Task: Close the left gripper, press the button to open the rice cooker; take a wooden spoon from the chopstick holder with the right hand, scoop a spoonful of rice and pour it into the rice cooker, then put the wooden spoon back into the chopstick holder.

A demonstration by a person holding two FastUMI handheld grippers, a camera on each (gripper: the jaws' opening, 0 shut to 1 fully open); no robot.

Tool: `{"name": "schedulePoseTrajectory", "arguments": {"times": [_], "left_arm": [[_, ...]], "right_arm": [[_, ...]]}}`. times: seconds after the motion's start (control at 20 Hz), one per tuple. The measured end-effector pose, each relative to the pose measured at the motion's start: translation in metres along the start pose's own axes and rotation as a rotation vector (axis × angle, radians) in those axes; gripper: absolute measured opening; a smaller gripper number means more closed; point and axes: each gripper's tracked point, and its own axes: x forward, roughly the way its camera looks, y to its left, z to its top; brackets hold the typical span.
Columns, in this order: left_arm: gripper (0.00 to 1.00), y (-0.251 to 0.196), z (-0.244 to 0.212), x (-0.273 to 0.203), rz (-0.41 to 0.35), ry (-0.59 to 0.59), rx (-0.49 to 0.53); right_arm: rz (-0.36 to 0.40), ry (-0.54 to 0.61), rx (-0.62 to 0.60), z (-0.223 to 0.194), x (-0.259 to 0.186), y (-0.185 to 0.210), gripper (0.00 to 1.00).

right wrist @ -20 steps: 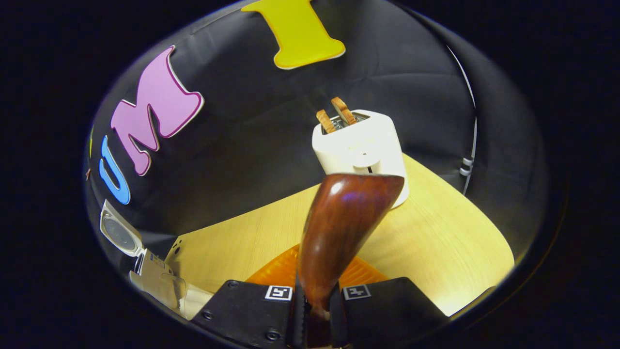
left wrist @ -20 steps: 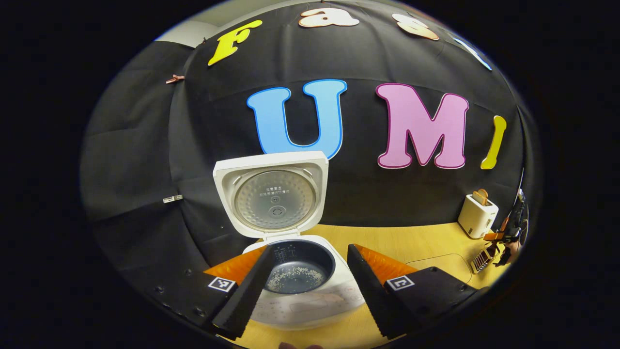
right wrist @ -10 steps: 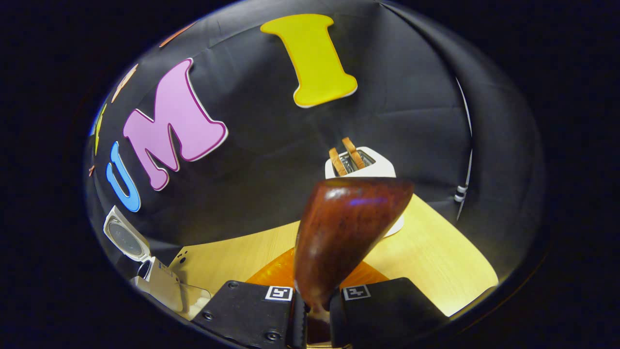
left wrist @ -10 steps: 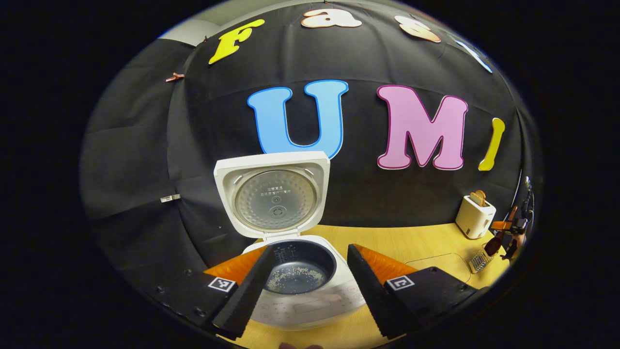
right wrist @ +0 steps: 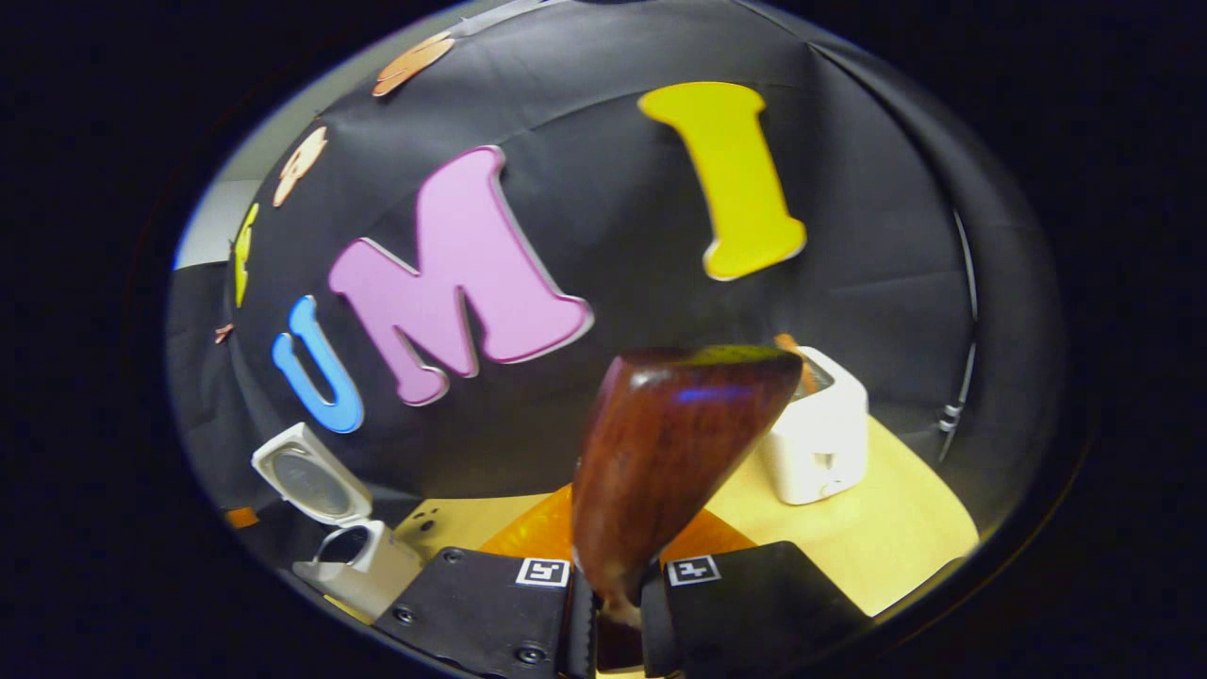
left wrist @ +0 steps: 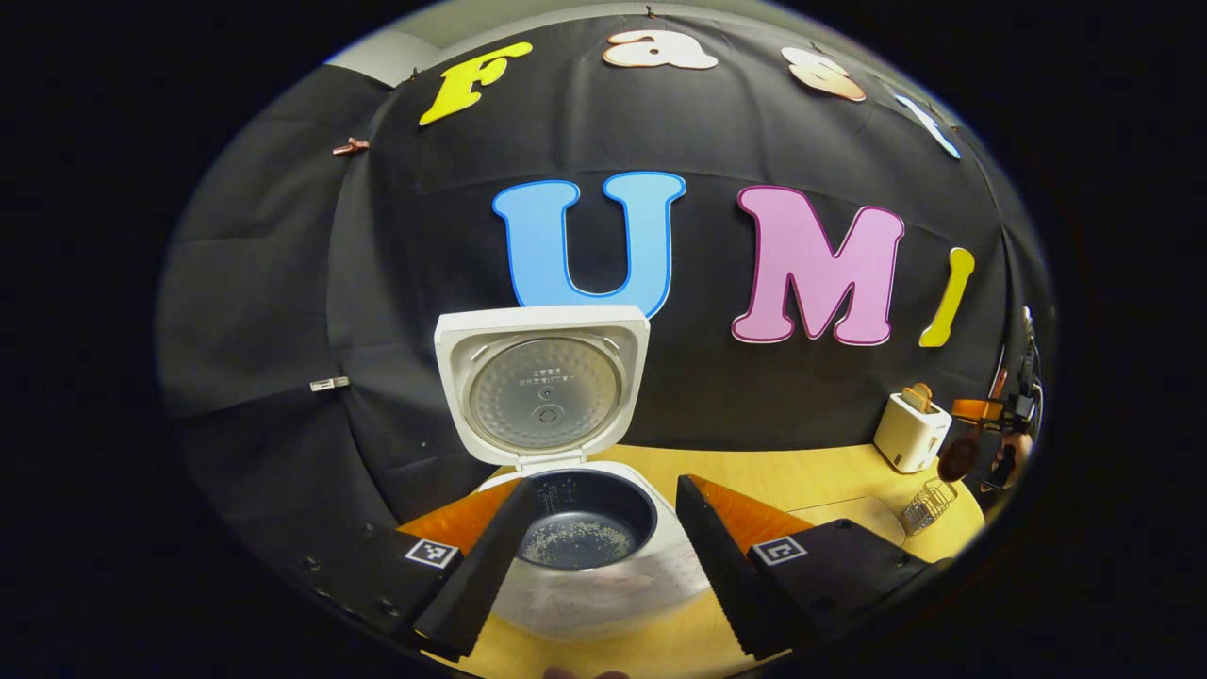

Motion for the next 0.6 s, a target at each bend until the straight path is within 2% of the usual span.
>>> {"name": "schedulePoseTrajectory", "arguments": {"times": [0.15,0.3,0.45,0.6], "left_arm": [[0.98,0.006,-0.004,-0.007,-0.017,-0.003,-0.003],[0.97,0.017,-0.007,-0.012,-0.029,-0.003,0.0],[0.98,0.03,-0.009,-0.014,-0.036,-0.002,-0.004],[0.98,0.046,-0.012,-0.013,-0.04,-0.001,-0.014]], "right_arm": [[0.072,0.023,-0.031,-0.019,0.004,0.057,0.23],[0.115,0.072,-0.082,-0.053,0.009,0.097,0.23],[0.132,0.113,-0.135,-0.089,0.018,0.122,0.23],[0.116,0.17,-0.212,-0.127,0.025,0.126,0.23]]}}
